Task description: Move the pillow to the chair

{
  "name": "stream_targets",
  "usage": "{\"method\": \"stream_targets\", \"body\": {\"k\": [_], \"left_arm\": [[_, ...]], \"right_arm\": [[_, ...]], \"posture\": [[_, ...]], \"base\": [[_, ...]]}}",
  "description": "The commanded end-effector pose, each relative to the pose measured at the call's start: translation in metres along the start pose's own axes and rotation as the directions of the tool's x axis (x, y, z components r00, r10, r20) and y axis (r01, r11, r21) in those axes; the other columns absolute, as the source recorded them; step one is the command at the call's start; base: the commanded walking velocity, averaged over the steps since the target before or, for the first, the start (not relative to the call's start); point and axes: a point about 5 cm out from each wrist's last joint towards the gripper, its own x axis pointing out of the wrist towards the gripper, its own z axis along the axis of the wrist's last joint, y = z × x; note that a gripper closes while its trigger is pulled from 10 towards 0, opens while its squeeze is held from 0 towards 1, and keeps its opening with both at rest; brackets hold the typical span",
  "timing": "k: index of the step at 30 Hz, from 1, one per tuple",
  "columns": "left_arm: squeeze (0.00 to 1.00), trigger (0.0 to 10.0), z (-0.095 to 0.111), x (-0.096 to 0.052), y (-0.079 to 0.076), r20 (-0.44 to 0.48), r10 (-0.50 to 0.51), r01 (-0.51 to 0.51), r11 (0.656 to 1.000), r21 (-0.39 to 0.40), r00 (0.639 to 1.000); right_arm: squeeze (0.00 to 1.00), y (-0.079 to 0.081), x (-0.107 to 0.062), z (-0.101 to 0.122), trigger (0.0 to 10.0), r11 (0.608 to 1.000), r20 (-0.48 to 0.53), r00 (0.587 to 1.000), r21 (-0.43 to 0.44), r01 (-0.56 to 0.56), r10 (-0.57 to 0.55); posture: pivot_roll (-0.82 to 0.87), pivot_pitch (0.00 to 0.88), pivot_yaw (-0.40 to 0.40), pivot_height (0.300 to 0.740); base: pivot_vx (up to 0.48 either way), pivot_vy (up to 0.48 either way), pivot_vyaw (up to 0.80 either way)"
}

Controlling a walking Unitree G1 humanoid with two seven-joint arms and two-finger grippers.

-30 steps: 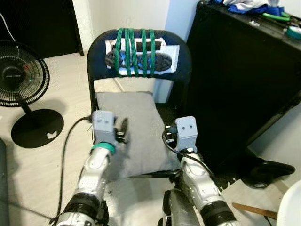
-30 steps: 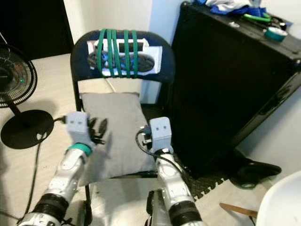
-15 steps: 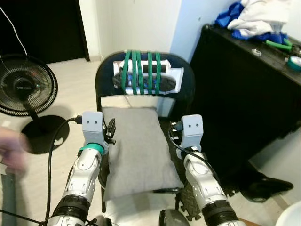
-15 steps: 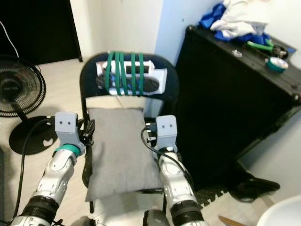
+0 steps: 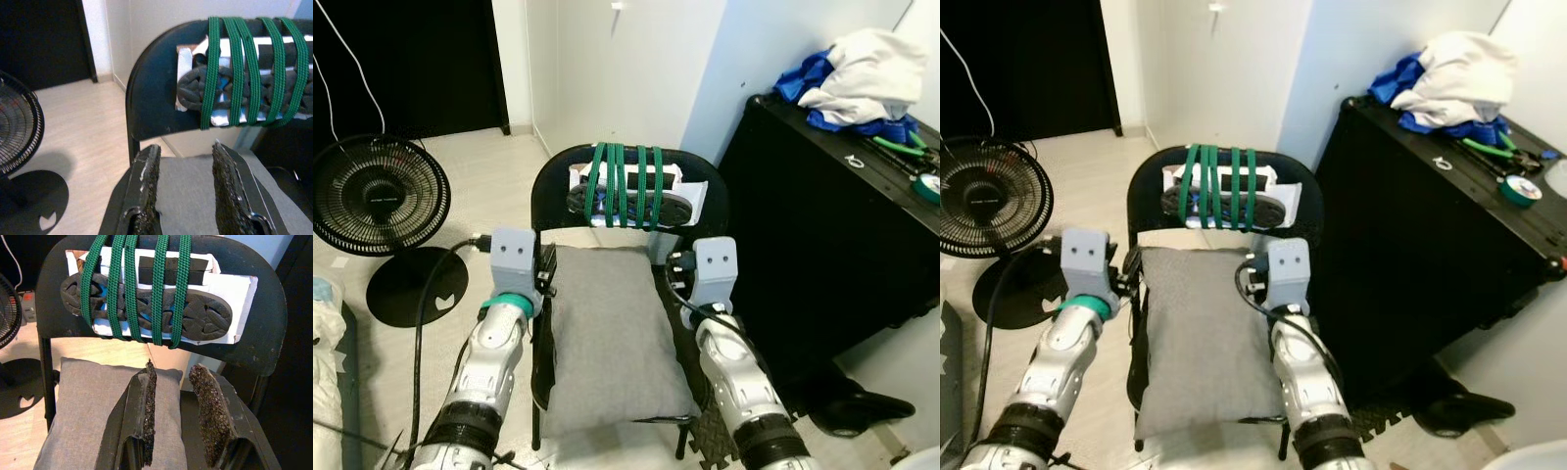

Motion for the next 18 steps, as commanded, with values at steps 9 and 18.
{"method": "stream_targets", "body": {"k": [9,18], "left_arm": [[0.0,10.0,-0.014,-0.007,-0.01,-0.071,-0.04,0.038,0.999,-0.029,0.997],[0.0,10.0,-0.022,-0.009,-0.013,-0.087,-0.043,0.044,0.999,0.005,0.995]], "right_arm": [[0.0,-0.005,-0.009,-0.019,10.0,0.999,-0.095,0.995,0.025,0.026,-0.024],[0.0,-0.014,-0.011,-0.03,10.0,0.995,-0.164,0.983,0.053,0.088,-0.078]], "posture": [[-0.06,0.0,-0.01,0.74],[-0.05,0.0,-0.002,0.74]], "base": [[0.0,0.0,0.0],[0.0,0.0,0.0]]}}
